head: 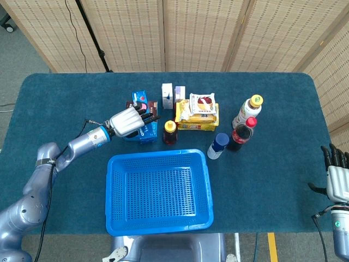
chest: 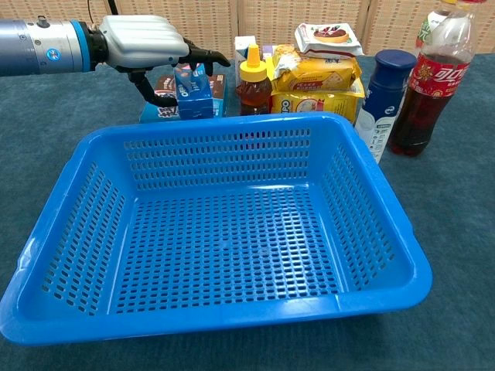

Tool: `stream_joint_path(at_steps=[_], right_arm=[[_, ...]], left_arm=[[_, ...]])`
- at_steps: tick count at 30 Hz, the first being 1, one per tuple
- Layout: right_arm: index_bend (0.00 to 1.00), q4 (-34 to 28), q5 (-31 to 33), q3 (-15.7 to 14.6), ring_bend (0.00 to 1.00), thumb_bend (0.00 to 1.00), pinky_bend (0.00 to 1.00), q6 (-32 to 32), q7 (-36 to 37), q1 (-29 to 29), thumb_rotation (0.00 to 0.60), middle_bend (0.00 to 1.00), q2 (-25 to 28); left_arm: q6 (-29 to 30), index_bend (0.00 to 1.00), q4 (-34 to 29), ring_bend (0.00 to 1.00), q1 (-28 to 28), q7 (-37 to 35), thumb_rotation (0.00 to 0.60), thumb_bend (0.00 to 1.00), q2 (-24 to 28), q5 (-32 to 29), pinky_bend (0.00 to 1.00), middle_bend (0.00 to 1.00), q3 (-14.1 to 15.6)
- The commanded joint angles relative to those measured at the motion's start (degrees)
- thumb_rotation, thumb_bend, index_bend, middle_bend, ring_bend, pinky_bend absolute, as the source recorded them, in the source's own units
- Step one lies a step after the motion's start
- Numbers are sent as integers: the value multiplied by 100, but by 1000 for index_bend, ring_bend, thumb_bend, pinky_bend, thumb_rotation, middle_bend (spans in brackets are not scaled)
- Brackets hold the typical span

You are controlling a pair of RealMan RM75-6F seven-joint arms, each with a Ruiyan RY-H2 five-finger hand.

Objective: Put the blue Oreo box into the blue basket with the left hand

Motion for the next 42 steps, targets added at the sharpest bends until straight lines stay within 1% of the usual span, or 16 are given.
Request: stream_joint_path(at_steps=[1, 2, 5, 8, 14, 17, 20, 23, 28, 30, 32, 34, 36, 37, 39, 42], right_arm=[[0, 9, -19, -8, 0, 0, 0, -23, 45, 11, 600, 0, 5], [0, 9, -24, -12, 0, 0, 0, -28, 58, 11, 600, 0, 9], [0, 7, -48, -24, 0, 0, 0, -31, 78, 14, 600, 0, 13], [0, 9, -68, -25, 0, 0, 0, 2, 71, 12, 600, 0, 2], [0, -1, -92, -43, 0, 0, 0, 19, 43, 14, 600, 0, -11], [0, -6, -106, -47, 0, 0, 0, 27, 24, 21, 600, 0, -19], [0, -13, -120, -57, 0, 0, 0, 26, 15, 25, 600, 0, -24], [0, -22, -134, -72, 0, 0, 0, 14, 5, 31, 600, 0, -26], [0, -53, -161, -86, 0, 0, 0, 32, -17, 31, 600, 0, -26], [0, -89, -181, -99, 0, 0, 0, 49, -36, 26, 600, 0, -20], [0, -115, -191, -107, 0, 0, 0, 60, -58, 24, 600, 0, -18], [0, -135, -196, -112, 0, 0, 0, 64, -79, 25, 600, 0, -18], [0, -162, -202, -119, 0, 0, 0, 64, -111, 30, 600, 0, -20], [0, -165, -203, -119, 0, 0, 0, 68, -116, 31, 600, 0, -23], [0, -171, -208, -121, 0, 0, 0, 67, -135, 39, 600, 0, -30], [0, -165, -195, -120, 0, 0, 0, 51, -154, 50, 600, 0, -40]], left_arm=[[59, 671, 51, 474, 26, 111, 525, 527, -69, -87, 523, 489, 11], [82, 706, 57, 503, 37, 132, 539, 551, -79, -109, 537, 522, 10], [101, 766, 89, 559, 72, 210, 570, 604, -89, -165, 567, 580, 28], [176, 807, 130, 596, 124, 303, 598, 623, -93, -248, 575, 620, 8], [495, 818, 211, 609, 198, 442, 600, 629, -22, -357, 575, 627, -13], [779, 818, 199, 608, 218, 492, 600, 633, 73, -403, 575, 628, -37], [1219, 818, 70, 607, 238, 426, 600, 633, 232, -465, 575, 627, -98], [1852, 818, -157, 605, 278, 370, 600, 631, 468, -445, 576, 627, -111], [2766, 818, -757, 602, 390, 342, 600, 626, 933, -345, 575, 628, -84], [3238, 816, -1270, 601, 473, 349, 600, 625, 1211, -230, 575, 628, -33], [3466, 814, -1722, 600, 519, 448, 600, 625, 1422, -80, 575, 627, 63], [3580, 814, -2175, 599, 530, 648, 600, 625, 1614, 99, 576, 627, 173], [3703, 812, -2813, 599, 520, 972, 600, 623, 1815, 481, 575, 627, 403], [3688, 811, -2946, 598, 516, 1050, 600, 622, 1859, 531, 575, 627, 429], [3624, 809, -3550, 598, 496, 1302, 600, 619, 1981, 840, 575, 627, 615], [3480, 807, -4204, 597, 435, 1648, 600, 619, 2101, 1157, 576, 627, 728]])
